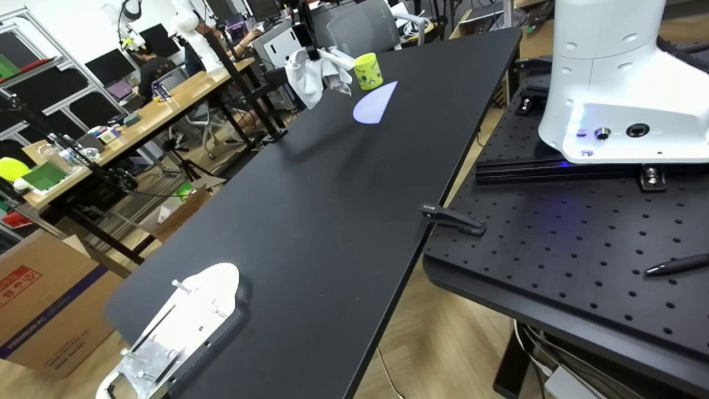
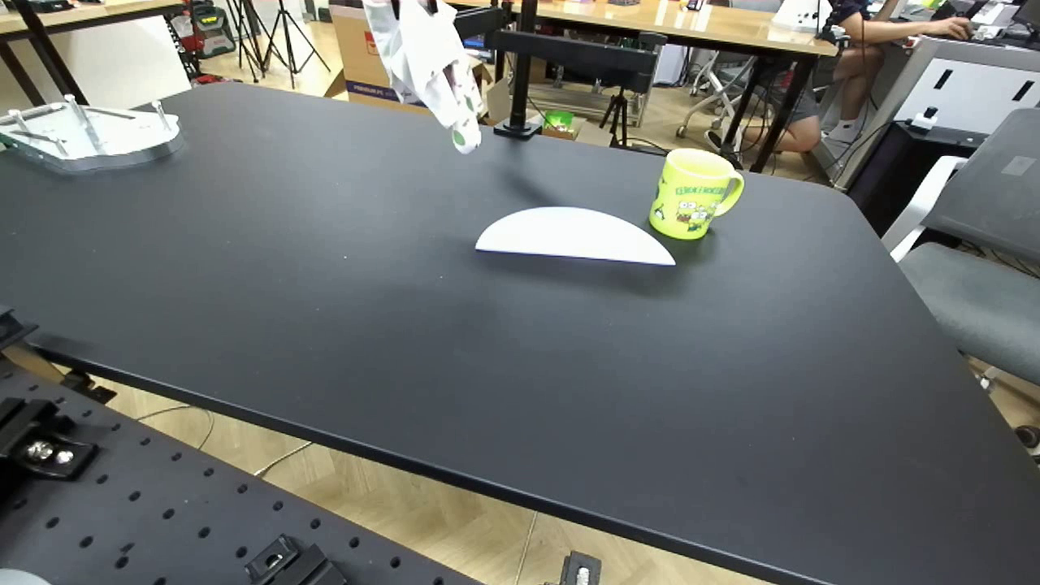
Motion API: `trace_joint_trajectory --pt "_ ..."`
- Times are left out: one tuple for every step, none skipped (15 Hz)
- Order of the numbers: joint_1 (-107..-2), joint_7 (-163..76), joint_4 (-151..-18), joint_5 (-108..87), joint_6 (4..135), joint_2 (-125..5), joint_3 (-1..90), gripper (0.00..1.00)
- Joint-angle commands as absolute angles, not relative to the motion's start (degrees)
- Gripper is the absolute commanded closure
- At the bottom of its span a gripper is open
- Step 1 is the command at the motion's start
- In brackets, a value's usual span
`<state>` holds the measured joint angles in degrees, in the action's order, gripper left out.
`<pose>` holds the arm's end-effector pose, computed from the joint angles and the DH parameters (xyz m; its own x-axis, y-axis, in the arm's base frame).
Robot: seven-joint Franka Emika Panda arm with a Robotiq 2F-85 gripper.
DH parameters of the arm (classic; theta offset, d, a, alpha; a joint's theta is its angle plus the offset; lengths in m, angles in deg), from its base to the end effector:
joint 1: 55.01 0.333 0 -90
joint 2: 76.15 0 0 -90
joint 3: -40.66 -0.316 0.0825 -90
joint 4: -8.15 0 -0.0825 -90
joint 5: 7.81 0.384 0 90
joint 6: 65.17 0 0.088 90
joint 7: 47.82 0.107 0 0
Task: Take the cloth down and place it on the table
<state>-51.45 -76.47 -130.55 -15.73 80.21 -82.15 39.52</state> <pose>0.4946 0.0423 0.3709 0.7570 0.6388 0.1378 0.6120 -0.7669 0.1930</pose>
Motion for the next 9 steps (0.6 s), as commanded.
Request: trace_joint_trajectory --pt "-51.5 -77.2 -130.2 -15.8 78.8 -83.9 39.8 0.97" --pt "-51.5 -77.4 -130.5 -15.3 78.2 -84.5 40.0 0.99" --pt "-51.4 -77.5 -130.7 -14.8 77.7 -84.8 40.0 1.00" --pt "-51.3 -77.5 -130.8 -14.5 77.1 -85.1 40.0 1.00" --pt "-51.0 -77.6 -130.9 -14.0 76.3 -85.3 40.0 1.00" --pt "-50.7 -77.4 -131.1 -13.9 75.7 -85.5 39.7 0.99" --pt "-50.5 -77.4 -131.4 -13.7 75.2 -85.9 39.5 0.99" --pt "-50.2 -77.5 -131.5 -13.1 74.4 -86.4 39.4 0.99" --pt "-50.0 -77.3 -131.7 -12.8 73.7 -87.1 39.3 0.99"
